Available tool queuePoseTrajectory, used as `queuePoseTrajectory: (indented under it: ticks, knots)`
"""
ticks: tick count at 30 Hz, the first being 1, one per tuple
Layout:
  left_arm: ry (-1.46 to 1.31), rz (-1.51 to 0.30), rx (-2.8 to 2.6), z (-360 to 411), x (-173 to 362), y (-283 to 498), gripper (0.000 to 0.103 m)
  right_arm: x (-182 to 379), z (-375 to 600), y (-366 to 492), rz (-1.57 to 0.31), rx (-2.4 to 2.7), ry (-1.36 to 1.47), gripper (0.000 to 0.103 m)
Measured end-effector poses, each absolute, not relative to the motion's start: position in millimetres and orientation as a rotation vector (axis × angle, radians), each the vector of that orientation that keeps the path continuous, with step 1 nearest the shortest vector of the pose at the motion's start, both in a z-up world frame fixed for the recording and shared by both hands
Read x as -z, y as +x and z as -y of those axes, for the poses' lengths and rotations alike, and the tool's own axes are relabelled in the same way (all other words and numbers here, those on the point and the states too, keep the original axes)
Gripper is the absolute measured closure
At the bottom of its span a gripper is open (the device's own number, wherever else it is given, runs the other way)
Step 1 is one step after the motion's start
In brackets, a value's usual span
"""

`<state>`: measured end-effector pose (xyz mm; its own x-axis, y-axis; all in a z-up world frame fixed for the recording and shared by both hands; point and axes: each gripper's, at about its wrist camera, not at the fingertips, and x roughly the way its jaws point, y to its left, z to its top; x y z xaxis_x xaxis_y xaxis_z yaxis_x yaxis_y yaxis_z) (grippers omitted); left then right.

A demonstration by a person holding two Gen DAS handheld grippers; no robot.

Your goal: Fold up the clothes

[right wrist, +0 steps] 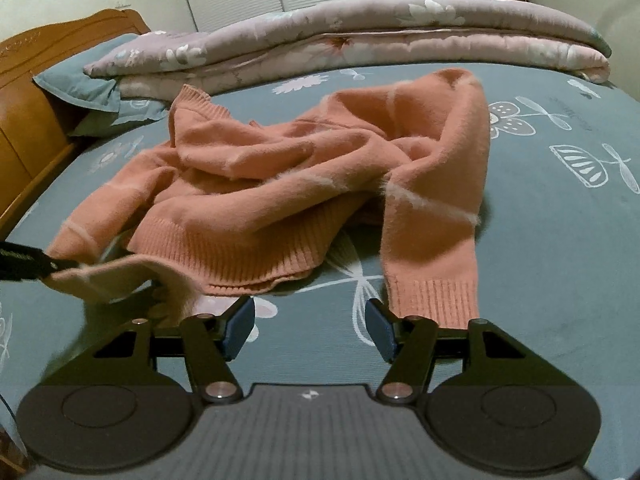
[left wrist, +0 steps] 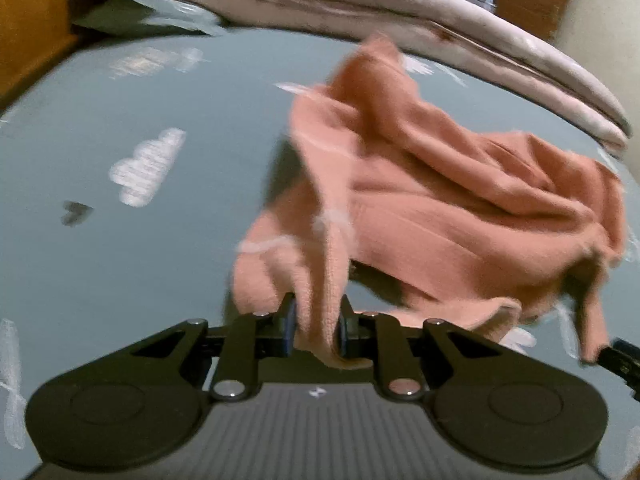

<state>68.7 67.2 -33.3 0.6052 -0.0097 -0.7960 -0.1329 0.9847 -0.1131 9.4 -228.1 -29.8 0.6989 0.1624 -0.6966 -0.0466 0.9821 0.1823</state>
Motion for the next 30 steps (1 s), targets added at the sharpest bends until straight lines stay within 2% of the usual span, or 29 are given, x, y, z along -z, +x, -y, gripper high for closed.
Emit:
queuePoseTrajectory:
  ticks: [10, 20, 25, 26, 27, 28, 29, 30]
  knots:
    - [-0.014, -0.889, -0.242, -139, 23, 101, 0.091, 27, 215, 8, -0.802, -0.102, 0.124, 0.036]
    - [0.027, -0.902, -0.283, -184, 36, 142, 0.090, 25, 203, -4, -0.829, -0.024, 0.104, 0.036]
    - [-0.024, -0.899, -0.219, -193, 33, 128, 0.085, 26, 199, -6, -0.842, 0.015, 0.115, 0.019]
    - [-0.039, -0.903, -0.200, -196, 31, 123, 0.084, 27, 199, -4, -0.847, 0.019, 0.118, 0.018]
    - [-0.051, -0.915, -0.180, -197, 30, 117, 0.081, 27, 198, -3, -0.851, 0.023, 0.122, 0.016]
    - [-0.063, -0.927, -0.161, -198, 28, 111, 0.068, 28, 197, -1, -0.859, 0.031, 0.123, 0.013]
    - [-0.055, -0.934, -0.141, -196, 27, 105, 0.044, 28, 197, 1, -0.869, 0.040, 0.123, 0.011]
    - [-0.047, -0.940, -0.120, -193, 27, 98, 0.033, 29, 195, 4, -0.881, 0.053, 0.118, 0.003]
